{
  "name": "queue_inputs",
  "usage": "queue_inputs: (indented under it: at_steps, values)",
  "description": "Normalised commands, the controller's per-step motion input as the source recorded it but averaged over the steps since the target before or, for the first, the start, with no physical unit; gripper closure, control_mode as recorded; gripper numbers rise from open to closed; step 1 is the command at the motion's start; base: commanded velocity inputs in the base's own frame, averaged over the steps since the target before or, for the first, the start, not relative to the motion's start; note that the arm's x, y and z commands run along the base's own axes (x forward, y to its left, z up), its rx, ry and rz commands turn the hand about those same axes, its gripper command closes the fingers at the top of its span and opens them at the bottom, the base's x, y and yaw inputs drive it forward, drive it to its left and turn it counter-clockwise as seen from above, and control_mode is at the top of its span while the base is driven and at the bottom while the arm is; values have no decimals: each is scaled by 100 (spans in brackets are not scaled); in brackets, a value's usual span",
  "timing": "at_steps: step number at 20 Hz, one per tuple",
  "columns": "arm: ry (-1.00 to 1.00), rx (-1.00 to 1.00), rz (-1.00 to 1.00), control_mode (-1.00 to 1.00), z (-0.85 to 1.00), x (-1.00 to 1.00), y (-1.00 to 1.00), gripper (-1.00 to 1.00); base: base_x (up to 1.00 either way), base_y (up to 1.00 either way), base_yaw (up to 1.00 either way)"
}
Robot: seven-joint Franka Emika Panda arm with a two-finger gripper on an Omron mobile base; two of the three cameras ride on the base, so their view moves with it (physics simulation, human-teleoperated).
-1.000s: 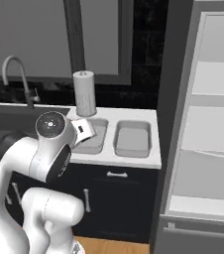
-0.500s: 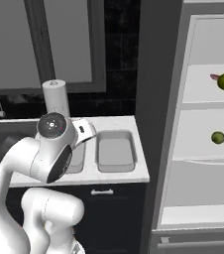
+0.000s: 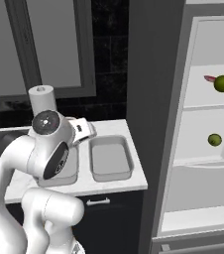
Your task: Place one lime and one steak in each tupperware on the nearby counter, to pack two identical lunches.
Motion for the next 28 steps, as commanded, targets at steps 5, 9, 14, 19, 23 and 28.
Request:
queue_inputs:
  at_steps: [5, 9, 14, 19, 23, 28]
  values:
    - [1, -6, -26, -100, -34, 43, 7, 100, 0, 0, 0]
    - [9, 0, -18, -100, -35, 48, -10, 100, 0, 0, 0]
    - [13, 0, -11, -100, -53, 56, -34, 100, 0, 0, 0]
    - [17, 0, -5, -100, -39, 51, -12, 100, 0, 0, 0]
    - [19, 0, -1, -100, -26, 40, -1, 100, 0, 0, 0]
    - [10, 0, 0, -100, -18, 34, -7, 100, 0, 0, 0]
